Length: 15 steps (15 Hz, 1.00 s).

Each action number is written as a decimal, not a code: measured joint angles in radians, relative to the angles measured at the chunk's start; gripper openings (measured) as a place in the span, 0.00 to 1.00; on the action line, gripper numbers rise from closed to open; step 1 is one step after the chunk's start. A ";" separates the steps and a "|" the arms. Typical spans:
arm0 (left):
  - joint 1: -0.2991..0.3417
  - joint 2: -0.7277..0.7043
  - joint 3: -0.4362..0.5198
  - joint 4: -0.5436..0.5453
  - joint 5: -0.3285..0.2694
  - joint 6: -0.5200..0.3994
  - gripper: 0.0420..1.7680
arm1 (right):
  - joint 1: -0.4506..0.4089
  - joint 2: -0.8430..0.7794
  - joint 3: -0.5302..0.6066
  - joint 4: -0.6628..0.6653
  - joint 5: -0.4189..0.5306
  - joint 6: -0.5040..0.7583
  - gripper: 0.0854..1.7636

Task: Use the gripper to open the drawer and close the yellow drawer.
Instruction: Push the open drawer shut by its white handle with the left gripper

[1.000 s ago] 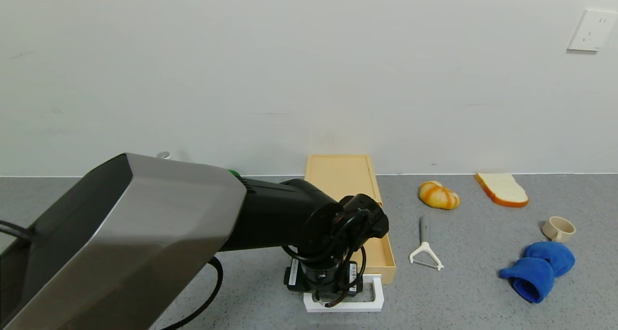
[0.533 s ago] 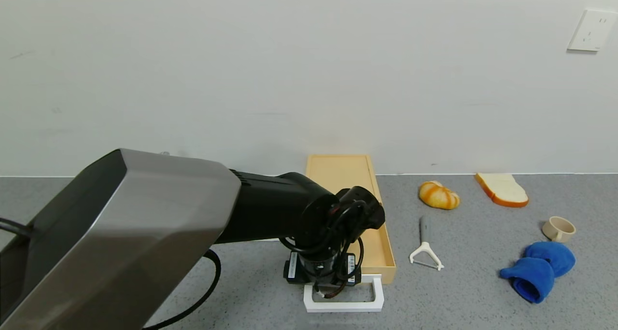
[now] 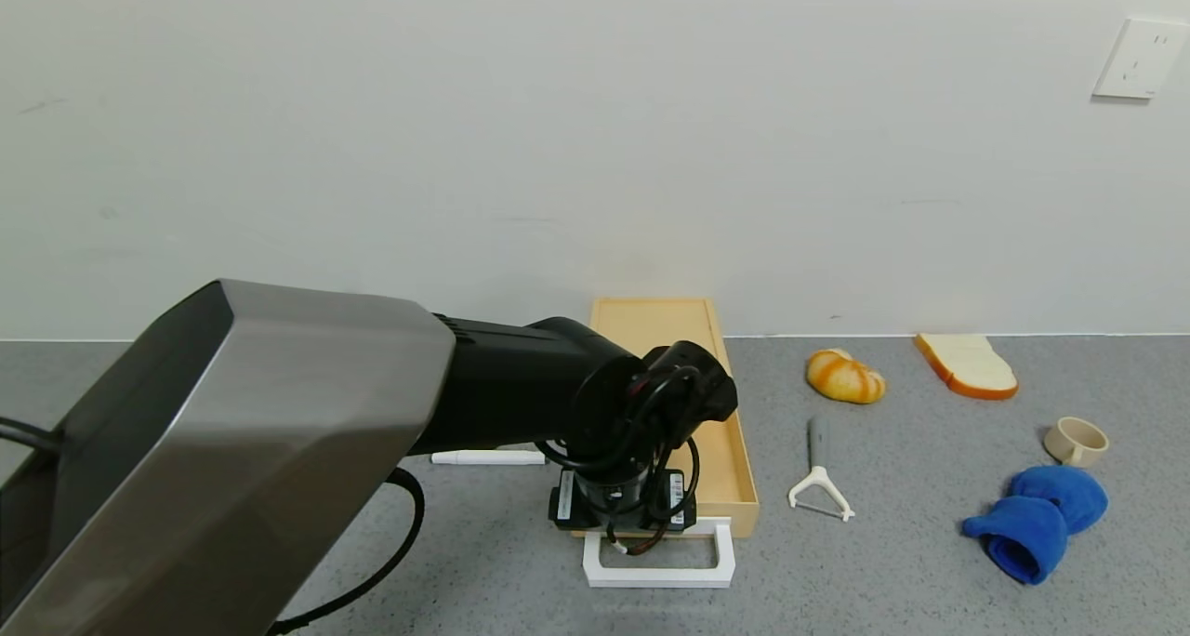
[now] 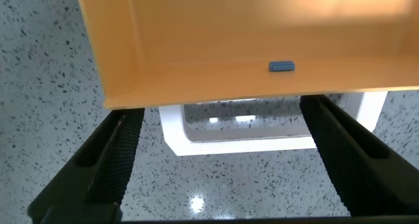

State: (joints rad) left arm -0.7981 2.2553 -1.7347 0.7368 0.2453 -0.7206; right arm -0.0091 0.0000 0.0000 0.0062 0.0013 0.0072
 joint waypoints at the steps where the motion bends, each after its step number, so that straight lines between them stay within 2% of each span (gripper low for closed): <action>1: 0.001 0.003 -0.008 0.002 0.000 0.000 0.97 | 0.000 0.000 0.000 0.000 0.000 0.000 0.97; 7: 0.004 0.029 -0.061 0.009 0.002 0.001 0.97 | 0.000 0.000 0.000 0.000 0.000 0.000 0.97; 15: 0.041 0.053 -0.128 0.000 0.006 0.010 0.97 | 0.000 0.000 0.000 0.000 0.000 0.000 0.97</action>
State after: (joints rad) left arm -0.7570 2.3087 -1.8628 0.7370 0.2511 -0.7111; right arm -0.0091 0.0000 0.0000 0.0062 0.0013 0.0077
